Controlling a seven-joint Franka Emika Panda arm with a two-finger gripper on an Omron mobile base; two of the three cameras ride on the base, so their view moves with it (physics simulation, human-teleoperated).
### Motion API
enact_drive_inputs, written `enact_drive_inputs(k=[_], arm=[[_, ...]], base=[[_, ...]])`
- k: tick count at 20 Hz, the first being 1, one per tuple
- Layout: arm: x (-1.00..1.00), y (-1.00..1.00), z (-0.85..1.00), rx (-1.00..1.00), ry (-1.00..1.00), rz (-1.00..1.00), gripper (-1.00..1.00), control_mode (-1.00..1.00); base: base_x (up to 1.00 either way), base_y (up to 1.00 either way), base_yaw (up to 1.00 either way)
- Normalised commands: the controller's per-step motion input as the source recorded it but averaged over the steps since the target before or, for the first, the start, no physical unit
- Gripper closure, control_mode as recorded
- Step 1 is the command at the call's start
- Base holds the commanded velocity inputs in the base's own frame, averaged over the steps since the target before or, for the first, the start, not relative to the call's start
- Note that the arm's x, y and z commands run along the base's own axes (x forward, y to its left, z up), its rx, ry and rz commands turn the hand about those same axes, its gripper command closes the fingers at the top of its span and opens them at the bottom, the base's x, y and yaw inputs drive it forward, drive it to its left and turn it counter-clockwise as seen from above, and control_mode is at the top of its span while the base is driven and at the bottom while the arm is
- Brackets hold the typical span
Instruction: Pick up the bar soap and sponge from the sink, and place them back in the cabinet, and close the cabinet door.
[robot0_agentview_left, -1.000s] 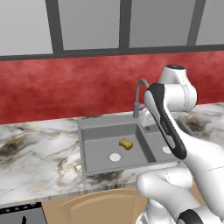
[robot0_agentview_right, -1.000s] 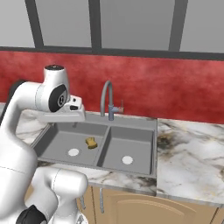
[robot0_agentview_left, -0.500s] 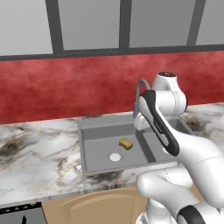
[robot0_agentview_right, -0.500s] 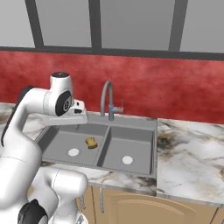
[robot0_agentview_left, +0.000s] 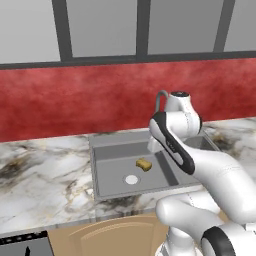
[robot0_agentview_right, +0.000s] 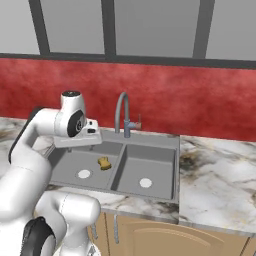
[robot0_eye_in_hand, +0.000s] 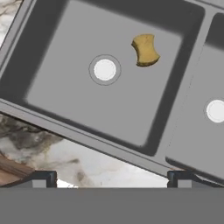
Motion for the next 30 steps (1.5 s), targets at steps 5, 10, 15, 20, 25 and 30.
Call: enact_drive_inputs(k=[5, 10, 15, 20, 25, 30], arm=[[0.37, 0.03, -0.31, -0.03, 0.00, 0.00, -1.00, -1.00], [0.38, 0.00, -0.27, 0.00, 0.00, 0.00, -1.00, -1.00], [0.39, 0.07, -0.31, 0.00, 0.00, 0.00, -1.00, -1.00], [0.33, 0.05, -0.36, 0.00, 0.00, 0.00, -1.00, -1.00], [0.34, 0.05, -0.35, 0.00, 0.00, 0.00, -1.00, -1.00], [0.31, 0.00, -0.30, 0.00, 0.00, 0.00, -1.00, -1.00]], base=[[0.00, 0.00, 0.00], [0.00, 0.00, 0.00], [0.00, 0.00, 0.00], [0.00, 0.00, 0.00], [0.00, 0.00, 0.00], [0.00, 0.00, 0.00]])
